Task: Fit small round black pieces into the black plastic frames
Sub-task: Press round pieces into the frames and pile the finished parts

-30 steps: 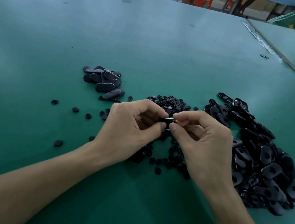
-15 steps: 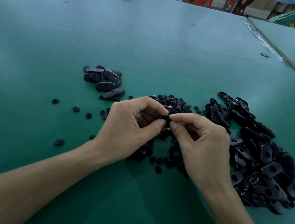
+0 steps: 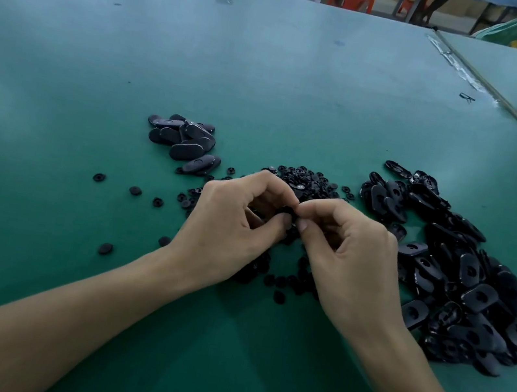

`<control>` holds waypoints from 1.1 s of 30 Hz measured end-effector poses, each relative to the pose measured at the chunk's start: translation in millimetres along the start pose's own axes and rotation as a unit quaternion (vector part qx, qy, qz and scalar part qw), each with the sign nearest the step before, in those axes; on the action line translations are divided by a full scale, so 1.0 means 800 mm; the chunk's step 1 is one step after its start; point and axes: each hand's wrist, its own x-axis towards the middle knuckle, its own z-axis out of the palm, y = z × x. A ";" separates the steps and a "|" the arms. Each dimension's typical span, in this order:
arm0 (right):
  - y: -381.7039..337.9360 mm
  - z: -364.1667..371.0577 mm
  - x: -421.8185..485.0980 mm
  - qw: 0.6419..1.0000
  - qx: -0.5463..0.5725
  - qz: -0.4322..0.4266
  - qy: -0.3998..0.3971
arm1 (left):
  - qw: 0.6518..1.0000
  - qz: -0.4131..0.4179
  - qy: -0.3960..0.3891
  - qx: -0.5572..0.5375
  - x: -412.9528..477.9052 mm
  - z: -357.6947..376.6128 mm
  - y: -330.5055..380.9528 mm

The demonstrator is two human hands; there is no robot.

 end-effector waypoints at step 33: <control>-0.005 -0.005 0.002 1.000 -0.015 -0.011 -0.012 | 0.988 0.074 -0.002 0.134 -0.001 -0.002 0.004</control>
